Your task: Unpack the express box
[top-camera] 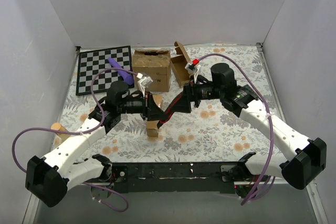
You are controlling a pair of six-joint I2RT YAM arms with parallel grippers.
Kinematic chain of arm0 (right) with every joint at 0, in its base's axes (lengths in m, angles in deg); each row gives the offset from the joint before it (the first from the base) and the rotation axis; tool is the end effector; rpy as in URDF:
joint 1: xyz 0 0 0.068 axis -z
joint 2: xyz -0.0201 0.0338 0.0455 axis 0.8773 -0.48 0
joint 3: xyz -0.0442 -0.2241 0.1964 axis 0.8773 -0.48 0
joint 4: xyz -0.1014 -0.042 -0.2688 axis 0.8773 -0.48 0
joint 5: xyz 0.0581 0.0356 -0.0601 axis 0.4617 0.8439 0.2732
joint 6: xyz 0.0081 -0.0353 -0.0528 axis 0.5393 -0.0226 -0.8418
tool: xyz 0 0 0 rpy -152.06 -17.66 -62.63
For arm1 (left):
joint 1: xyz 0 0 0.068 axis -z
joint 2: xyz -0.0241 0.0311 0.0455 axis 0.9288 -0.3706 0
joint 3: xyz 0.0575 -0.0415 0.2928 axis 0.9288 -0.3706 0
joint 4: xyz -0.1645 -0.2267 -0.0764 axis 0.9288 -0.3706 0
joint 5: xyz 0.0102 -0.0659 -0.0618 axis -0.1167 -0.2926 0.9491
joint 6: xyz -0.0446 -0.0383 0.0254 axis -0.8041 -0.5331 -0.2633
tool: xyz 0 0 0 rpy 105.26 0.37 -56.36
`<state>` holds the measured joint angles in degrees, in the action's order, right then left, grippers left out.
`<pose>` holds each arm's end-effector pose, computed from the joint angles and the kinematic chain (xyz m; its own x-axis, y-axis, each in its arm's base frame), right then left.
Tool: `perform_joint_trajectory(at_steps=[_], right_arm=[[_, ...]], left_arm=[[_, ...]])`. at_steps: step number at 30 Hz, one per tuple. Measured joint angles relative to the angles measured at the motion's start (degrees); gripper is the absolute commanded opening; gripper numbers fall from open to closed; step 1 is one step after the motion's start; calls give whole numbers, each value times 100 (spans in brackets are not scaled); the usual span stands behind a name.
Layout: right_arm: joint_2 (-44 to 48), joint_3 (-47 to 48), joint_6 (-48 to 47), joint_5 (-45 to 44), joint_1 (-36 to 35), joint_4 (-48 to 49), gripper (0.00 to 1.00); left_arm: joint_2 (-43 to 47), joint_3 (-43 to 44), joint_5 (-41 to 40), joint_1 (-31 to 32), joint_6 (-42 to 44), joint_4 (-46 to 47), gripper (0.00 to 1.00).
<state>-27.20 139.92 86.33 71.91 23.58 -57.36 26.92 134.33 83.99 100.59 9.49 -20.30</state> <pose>0.2177 0.2112 0.3771 -0.5913 -0.1151 -0.7982 -0.7957 0.2437 0.5544 0.1926 -0.1674 0.3146 -0.9956 -0.0770 -0.0537 0.0349 0.2276 -0.9731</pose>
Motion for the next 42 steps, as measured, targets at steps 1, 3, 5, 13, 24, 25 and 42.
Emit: perform_joint_trajectory(at_steps=[1,3,5,13,24,25,42], right_arm=[[26,0,0,-120,37,-44,97],[142,-55,2,-411,140,-92,97],[369,-210,11,-706,249,-96,98],[1156,-710,-15,-1604,391,-92,98],[1523,-1360,0,-1897,391,-57,98],[1526,-1386,7,-1897,391,-37,98],[1300,-1683,188,-1805,391,214,98]], left_arm=[[116,0,-151,-103,7,-144,0],[317,0,-474,-343,20,-382,0],[529,2,-1005,-605,17,-673,0],[1126,0,-3397,-1338,-726,-1228,0],[942,-1075,-4907,-2347,-2214,-1329,0],[817,-1309,-4756,-2422,-2317,-1228,0],[35,-2151,-3941,-2774,-2677,-238,30]])
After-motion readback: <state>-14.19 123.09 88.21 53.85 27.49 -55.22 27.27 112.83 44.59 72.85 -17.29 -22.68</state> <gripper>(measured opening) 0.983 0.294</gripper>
